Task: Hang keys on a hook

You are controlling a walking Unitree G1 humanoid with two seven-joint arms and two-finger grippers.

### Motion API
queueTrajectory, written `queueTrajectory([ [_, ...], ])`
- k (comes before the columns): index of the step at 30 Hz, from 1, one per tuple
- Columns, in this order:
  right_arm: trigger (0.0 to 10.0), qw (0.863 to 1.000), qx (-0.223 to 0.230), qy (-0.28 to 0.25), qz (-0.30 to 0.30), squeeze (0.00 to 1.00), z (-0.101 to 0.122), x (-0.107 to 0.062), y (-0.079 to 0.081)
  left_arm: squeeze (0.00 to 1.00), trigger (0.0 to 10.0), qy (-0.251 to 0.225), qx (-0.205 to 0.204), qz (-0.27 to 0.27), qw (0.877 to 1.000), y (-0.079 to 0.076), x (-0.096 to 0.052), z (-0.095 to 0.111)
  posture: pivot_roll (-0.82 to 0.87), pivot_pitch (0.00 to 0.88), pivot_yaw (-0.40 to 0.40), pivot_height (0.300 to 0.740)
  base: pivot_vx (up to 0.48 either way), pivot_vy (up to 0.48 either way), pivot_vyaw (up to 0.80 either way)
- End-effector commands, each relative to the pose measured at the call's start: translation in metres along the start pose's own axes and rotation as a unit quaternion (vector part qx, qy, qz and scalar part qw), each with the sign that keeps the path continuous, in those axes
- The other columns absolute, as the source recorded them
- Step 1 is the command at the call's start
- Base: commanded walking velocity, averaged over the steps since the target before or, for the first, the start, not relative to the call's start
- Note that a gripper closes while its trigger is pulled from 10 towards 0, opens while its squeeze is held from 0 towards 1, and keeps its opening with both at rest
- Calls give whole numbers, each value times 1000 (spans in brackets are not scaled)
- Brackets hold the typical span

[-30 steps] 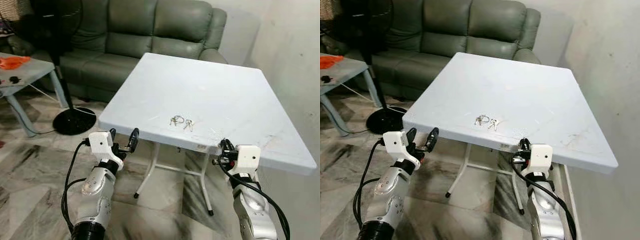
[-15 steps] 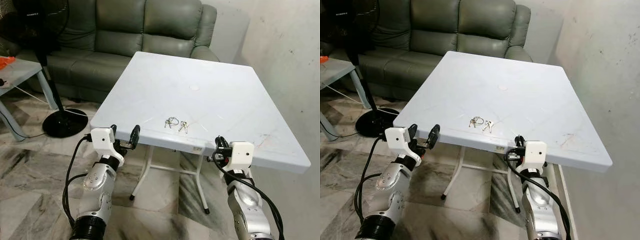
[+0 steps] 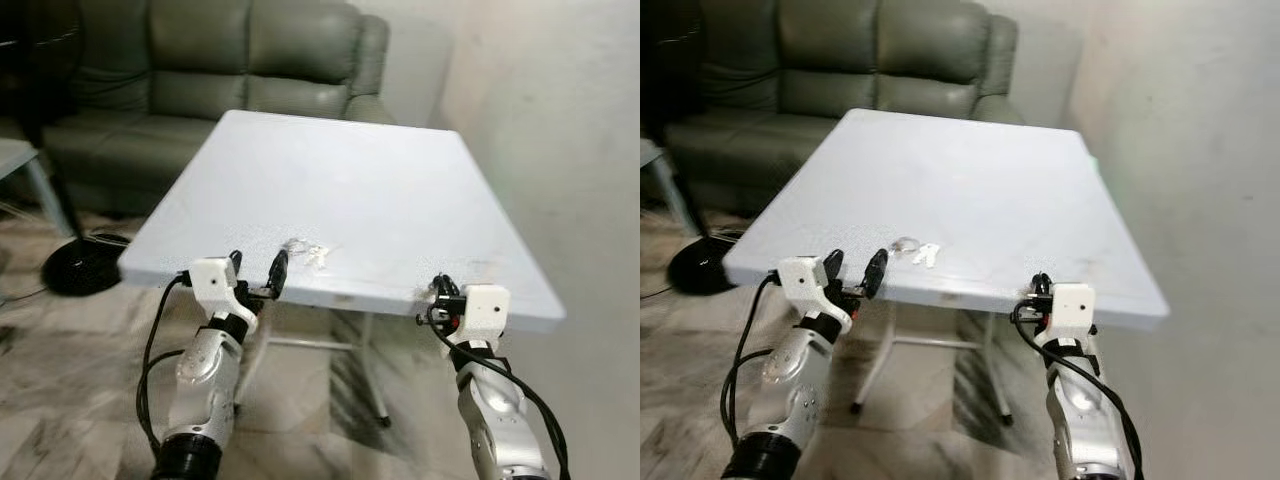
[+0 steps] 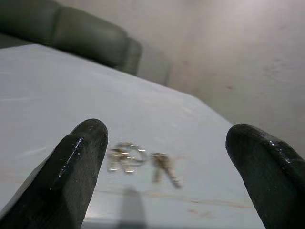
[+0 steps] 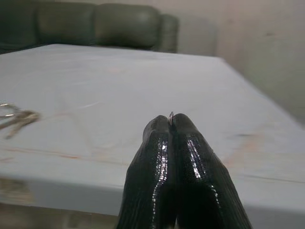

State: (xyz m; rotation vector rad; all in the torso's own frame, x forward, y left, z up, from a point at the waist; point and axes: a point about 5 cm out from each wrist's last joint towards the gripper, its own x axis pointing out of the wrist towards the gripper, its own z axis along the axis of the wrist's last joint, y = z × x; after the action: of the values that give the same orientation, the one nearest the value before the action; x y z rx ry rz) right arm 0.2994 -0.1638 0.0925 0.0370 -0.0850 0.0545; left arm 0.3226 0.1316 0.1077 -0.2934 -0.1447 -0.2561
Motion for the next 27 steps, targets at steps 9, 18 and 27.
queueTrajectory([
  [9,10000,1000,-8,-3,3,0,2,1,-1,0,10000,0,16,-6,1000,-1,1,1,5,0,-62,740,0,0,-688],
  [18,10000,1000,-9,-2,8,0,3,2,0,0,10000,0,-7,8,1000,-1,0,0,7,0,-70,740,0,-267,-678],
  [27,10000,1000,-4,-24,19,0,7,1,2,0,10000,11,-8,25,1000,-2,-1,-5,6,0,-78,740,0,0,-510],
])
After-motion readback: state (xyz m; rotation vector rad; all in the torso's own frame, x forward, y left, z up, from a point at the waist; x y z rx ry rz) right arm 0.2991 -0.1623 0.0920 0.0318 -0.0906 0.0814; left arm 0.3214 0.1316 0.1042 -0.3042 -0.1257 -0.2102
